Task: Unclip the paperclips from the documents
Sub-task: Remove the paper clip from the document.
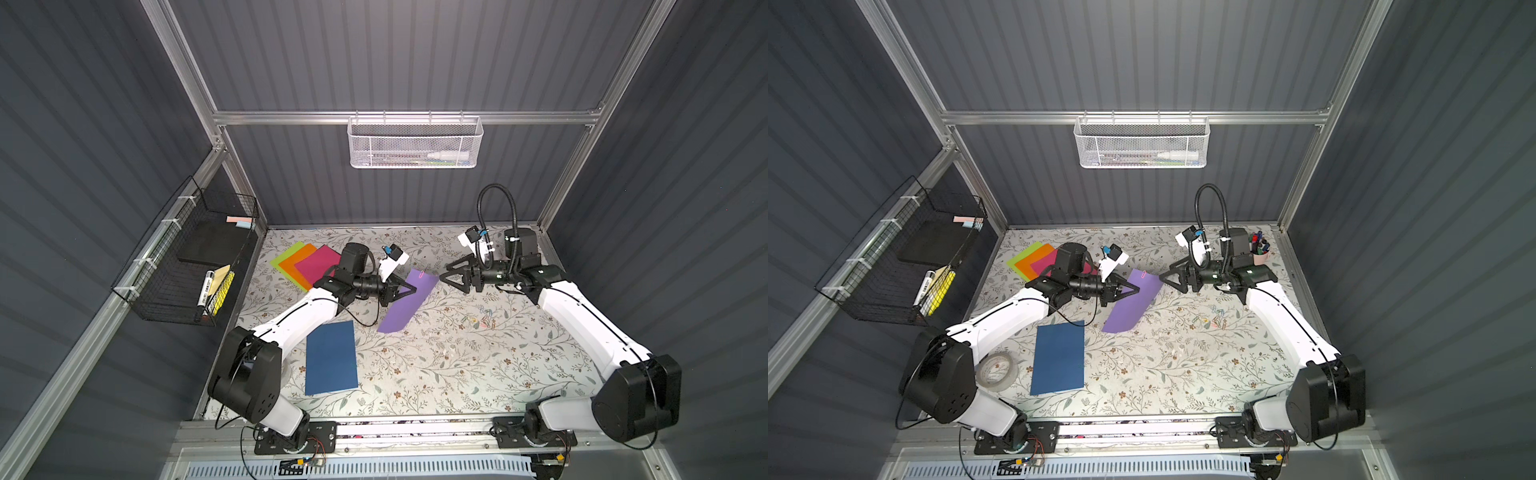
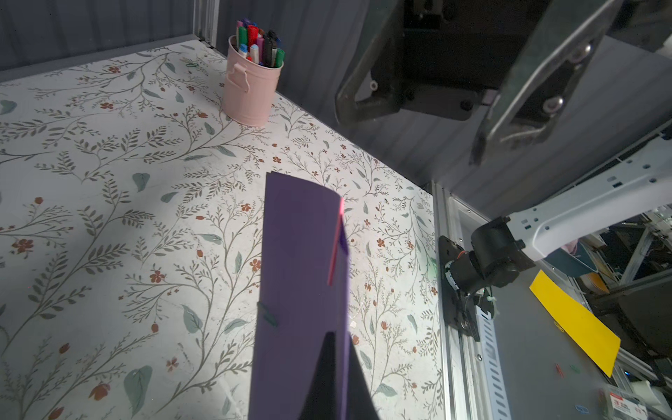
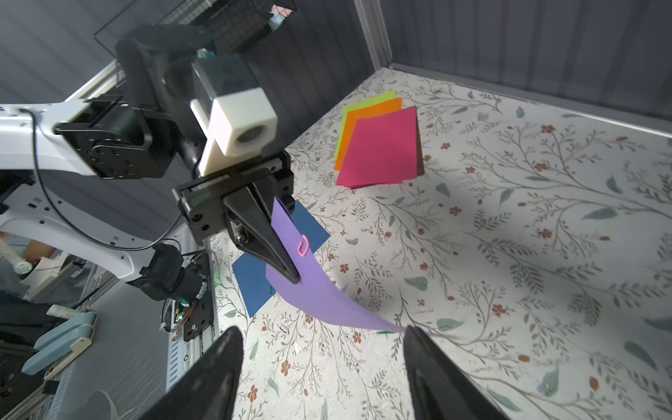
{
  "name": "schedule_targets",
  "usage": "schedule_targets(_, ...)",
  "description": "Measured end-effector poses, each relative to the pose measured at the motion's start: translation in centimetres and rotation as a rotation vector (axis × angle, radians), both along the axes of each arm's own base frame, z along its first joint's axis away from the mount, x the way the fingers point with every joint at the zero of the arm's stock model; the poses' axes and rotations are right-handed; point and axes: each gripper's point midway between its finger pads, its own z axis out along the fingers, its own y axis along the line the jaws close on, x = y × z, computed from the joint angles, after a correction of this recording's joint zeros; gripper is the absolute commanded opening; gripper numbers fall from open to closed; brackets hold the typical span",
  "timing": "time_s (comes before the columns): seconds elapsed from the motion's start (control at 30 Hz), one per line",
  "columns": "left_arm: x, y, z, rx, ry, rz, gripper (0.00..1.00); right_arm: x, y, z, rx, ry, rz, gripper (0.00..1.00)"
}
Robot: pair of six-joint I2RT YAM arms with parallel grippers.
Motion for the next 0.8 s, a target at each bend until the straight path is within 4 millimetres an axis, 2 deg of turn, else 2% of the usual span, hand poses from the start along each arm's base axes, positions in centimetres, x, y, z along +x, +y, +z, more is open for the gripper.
schedule_targets(0.17, -1.0, -0.5, 0.7, -0.002, -0.024, -0.062, 0.0, 0.1, 1.3, 1.7, 0.073, -0.034, 0.118, 0.54)
schedule_targets(0.27, -1.5, -0.6, 0.9, -0.004, -0.028, -0.091, 0.0, -0.3, 2.2, 1.6, 0.088, -0.042, 0.181, 0.52)
schedule_targets(0.43, -2.2, -0.6, 0.8, -0.005, -0.025, -0.124, 0.0, -1.7, 3.3, 0.8, 0.101, -0.023, 0.267, 0.43)
schedule_targets(0.8, -2.6, -0.7, 1.4, -0.017, -0.031, -0.152, 0.0, -2.4, 3.7, 0.0, 0.105, -0.002, 0.311, 0.21)
